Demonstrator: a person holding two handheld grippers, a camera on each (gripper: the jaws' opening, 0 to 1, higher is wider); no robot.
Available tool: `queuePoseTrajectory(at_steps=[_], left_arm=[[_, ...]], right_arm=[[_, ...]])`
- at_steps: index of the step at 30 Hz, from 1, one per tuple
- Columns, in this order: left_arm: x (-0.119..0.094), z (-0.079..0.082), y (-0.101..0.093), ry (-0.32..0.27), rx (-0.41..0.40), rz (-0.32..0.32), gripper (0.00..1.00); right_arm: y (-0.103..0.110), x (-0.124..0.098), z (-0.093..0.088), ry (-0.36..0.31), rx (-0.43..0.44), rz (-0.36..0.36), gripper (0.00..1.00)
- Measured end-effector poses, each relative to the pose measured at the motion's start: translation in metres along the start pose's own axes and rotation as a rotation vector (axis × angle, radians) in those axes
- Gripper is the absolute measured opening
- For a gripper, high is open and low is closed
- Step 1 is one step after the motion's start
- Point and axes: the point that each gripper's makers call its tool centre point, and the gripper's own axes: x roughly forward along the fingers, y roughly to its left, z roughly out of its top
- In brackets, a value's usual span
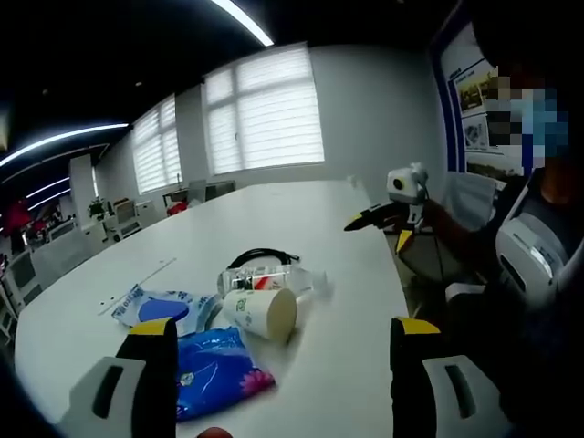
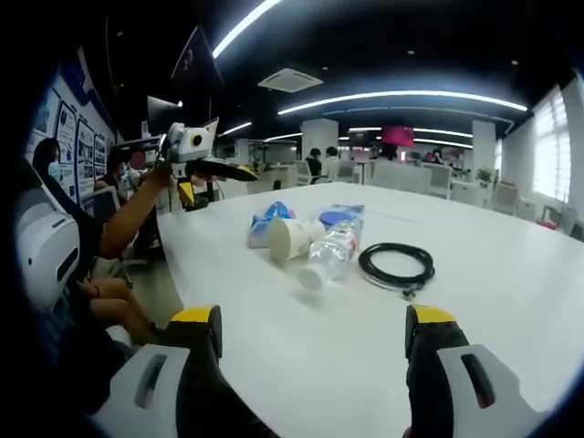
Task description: Arrange the tabletop items into an orderly group along one side of the table until the central work area is clear of visible clutter.
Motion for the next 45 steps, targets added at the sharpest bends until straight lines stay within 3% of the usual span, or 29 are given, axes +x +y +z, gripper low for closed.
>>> queuePoseTrajectory(at_steps=[31, 45], left_arm=[[0.024, -0.003, 0.014, 0.038, -0.005, -0.05, 0.95], [0.04, 0.003, 0.022, 0.037, -0.011, -0.058, 0.95]], right_arm=[[0.005, 0.022, 0.006, -0.021, -0.003, 0.003, 0.76], [0.009, 0.035, 0.008, -0.024, -0.01, 0.024, 0.72]])
